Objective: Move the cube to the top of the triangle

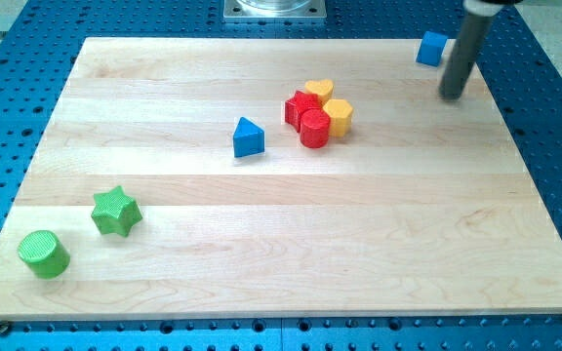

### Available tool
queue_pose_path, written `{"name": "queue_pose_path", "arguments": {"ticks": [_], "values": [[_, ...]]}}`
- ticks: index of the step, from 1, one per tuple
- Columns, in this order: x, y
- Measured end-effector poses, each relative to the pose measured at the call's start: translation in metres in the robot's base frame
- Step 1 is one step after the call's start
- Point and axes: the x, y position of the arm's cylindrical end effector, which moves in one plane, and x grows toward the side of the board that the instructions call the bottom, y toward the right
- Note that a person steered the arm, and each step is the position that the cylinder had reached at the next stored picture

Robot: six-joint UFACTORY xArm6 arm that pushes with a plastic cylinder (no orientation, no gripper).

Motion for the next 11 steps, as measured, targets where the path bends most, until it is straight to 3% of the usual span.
{"name": "queue_pose_path", "arguments": {"ticks": [1, 2, 4, 5, 6, 9, 11], "values": [[-0.045, 0.063], [-0.067, 0.070], [-0.067, -0.035], [-0.072, -0.019], [-0.070, -0.088], [-0.094, -0.101], [-0.002, -0.269]]}}
